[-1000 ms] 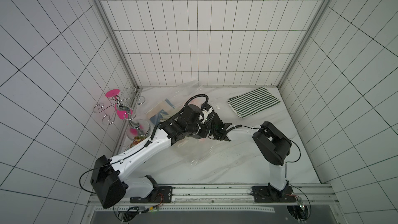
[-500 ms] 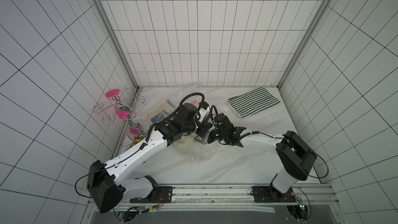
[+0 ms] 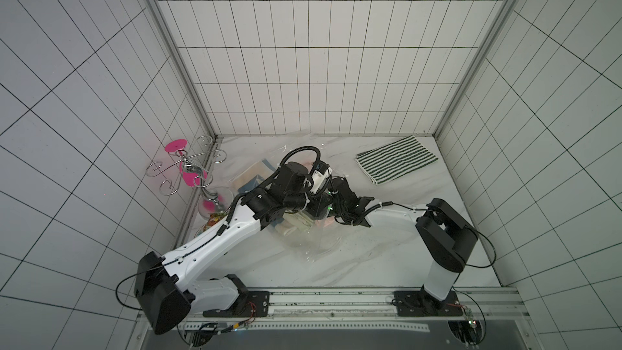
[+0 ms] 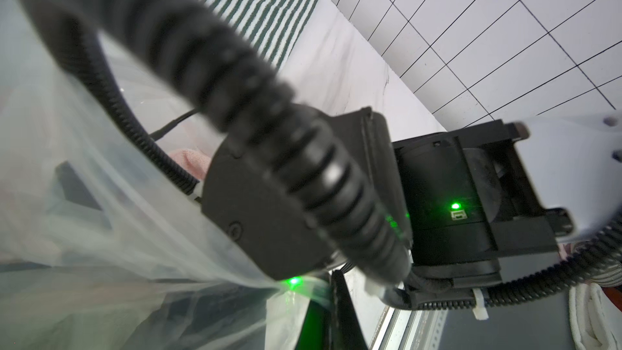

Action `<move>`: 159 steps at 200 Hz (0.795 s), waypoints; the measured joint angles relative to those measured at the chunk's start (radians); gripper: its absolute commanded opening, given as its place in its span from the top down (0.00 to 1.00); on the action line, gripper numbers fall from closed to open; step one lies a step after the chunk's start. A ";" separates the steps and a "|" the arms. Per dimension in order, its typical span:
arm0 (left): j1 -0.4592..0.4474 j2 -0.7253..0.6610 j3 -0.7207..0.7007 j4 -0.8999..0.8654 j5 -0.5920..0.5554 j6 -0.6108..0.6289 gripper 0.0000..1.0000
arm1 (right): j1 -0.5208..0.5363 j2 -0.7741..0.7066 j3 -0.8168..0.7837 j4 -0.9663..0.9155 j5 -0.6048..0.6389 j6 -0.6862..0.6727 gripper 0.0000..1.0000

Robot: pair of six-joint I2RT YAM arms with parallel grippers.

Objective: Place the folded towel into the vacuum bag
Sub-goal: Place the towel in the vacuum bag.

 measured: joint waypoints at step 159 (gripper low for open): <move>0.023 -0.038 -0.028 0.070 0.017 -0.004 1.00 | 0.035 -0.172 0.035 -0.229 0.206 -0.111 0.48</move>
